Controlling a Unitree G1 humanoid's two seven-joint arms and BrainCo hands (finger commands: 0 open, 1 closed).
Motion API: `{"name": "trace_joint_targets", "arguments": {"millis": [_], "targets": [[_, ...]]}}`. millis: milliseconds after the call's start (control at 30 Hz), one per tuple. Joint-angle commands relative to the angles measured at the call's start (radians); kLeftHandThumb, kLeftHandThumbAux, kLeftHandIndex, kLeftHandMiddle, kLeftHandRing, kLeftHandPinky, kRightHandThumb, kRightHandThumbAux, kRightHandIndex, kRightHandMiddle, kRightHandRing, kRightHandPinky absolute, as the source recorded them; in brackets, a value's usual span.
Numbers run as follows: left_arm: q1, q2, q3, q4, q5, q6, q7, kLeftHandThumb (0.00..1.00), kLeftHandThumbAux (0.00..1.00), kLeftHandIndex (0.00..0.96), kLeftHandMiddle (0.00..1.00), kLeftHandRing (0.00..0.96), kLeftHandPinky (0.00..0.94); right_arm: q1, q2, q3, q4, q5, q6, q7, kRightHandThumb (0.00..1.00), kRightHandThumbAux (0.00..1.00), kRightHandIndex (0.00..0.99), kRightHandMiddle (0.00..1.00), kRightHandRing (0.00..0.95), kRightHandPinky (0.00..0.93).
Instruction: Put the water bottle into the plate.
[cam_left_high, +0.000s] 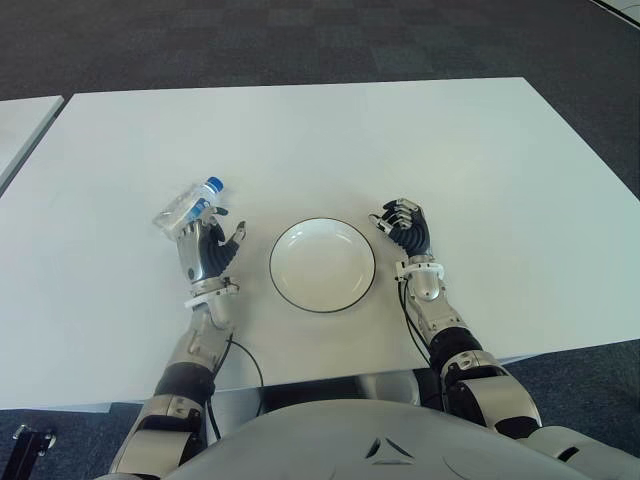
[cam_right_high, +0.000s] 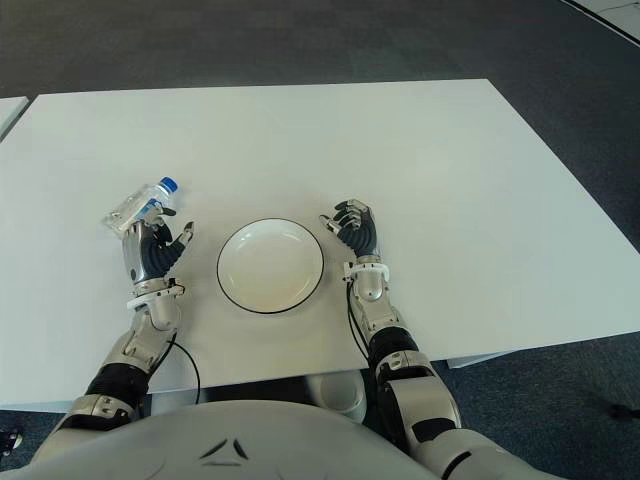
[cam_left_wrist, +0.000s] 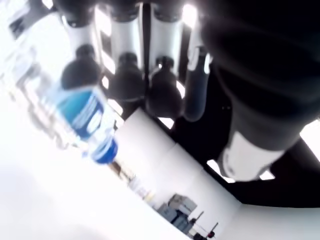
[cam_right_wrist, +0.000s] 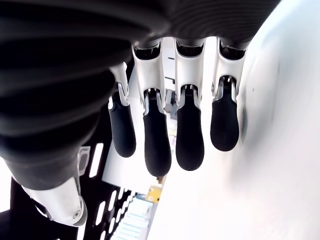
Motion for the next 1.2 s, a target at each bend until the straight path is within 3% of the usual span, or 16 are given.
{"name": "trace_joint_targets", "arguments": {"millis": [33,200,267,367,467,600,667,767,900,1033,1200], "targets": [[0.012,0.001,-0.028,0.063,0.051,0.065,0.133,0.71,0.721,0.436,0.75,0.775,0.765,0.017,0.006,0.0,0.009,0.006,0.011,0.004,0.707,0.728,0.431,0.585,0.599,0.606],[-0.031,0.0,-0.048,0.086,0.096,0.103,0.315,0.704,0.723,0.429,0.551,0.618,0.656,0.015,0.008,0.0,0.014,0.006,0.015,0.002,0.708,0.728,0.431,0.58,0.597,0.604],[-0.057,0.011,-0.057,0.067,0.109,0.125,0.336,0.69,0.727,0.414,0.348,0.382,0.405,0.013,0.01,0.0,0.018,0.006,0.018,0.002,0.708,0.728,0.431,0.58,0.595,0.601],[-0.083,0.03,-0.06,0.079,0.104,0.148,0.342,0.352,0.798,0.16,0.163,0.178,0.164,0.01,0.012,0.0,0.024,0.006,0.021,0.002,0.707,0.728,0.431,0.583,0.595,0.602],[-0.097,0.039,-0.06,0.096,0.096,0.18,0.336,0.29,0.75,0.052,0.057,0.061,0.053,0.008,0.013,0.0,0.029,0.007,0.014,0.001,0.707,0.728,0.431,0.584,0.595,0.603],[-0.115,0.055,-0.057,0.106,0.086,0.242,0.299,0.347,0.614,0.013,0.014,0.016,0.013,0.007,0.014,0.0,0.034,0.007,0.006,0.003,0.707,0.728,0.431,0.585,0.597,0.606],[-0.126,0.064,-0.057,0.112,0.081,0.272,0.278,0.403,0.484,0.005,0.005,0.006,0.005,0.006,0.014,0.001,0.036,0.006,0.003,0.003,0.707,0.728,0.431,0.588,0.601,0.611],[-0.147,0.078,-0.056,0.12,0.083,0.337,0.247,0.434,0.367,0.001,0.001,0.001,0.001,0.006,0.013,0.001,0.036,0.007,0.0,0.007,0.707,0.728,0.431,0.589,0.603,0.615],[-0.156,0.086,-0.063,0.111,0.083,0.388,0.23,0.45,0.285,0.0,0.0,0.0,0.0,0.007,0.013,0.001,0.035,0.007,-0.001,0.007,0.707,0.728,0.431,0.589,0.604,0.617],[-0.194,0.09,-0.058,0.092,0.097,0.51,0.204,0.462,0.206,0.0,0.0,0.0,0.0,0.007,0.012,0.002,0.032,0.004,0.016,0.004,0.707,0.729,0.431,0.585,0.601,0.606],[-0.2,0.091,-0.066,0.065,0.089,0.577,0.16,0.485,0.152,0.0,0.0,0.0,0.0,0.006,0.014,0.0,0.036,0.005,0.019,0.001,0.706,0.729,0.43,0.58,0.595,0.6]]}}
